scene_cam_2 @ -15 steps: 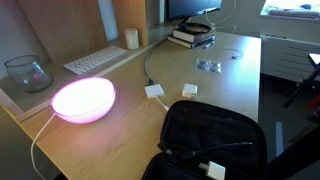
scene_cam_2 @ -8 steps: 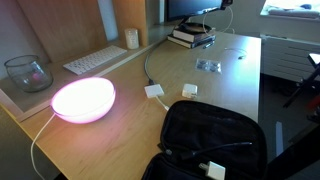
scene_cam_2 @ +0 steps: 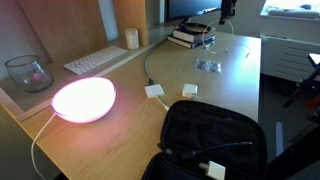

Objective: Put the cord on the right side of the desk

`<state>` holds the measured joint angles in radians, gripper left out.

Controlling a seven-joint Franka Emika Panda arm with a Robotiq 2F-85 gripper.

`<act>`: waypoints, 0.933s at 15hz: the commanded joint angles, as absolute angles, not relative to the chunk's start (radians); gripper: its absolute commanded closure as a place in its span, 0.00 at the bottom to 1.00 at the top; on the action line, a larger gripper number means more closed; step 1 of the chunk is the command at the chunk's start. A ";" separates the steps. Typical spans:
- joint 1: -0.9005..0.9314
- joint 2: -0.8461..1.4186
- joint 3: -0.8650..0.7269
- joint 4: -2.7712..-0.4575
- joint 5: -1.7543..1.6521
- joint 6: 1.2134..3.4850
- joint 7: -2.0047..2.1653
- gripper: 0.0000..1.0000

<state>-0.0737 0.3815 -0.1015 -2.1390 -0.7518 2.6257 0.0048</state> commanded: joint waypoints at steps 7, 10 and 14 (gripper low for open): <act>-0.079 0.361 -0.081 -2.166 -0.580 2.587 -0.280 0.41; -0.083 0.355 -0.082 -2.160 -0.555 2.570 -0.311 0.19; -0.114 0.337 -0.060 -2.166 -0.432 2.573 -0.379 0.00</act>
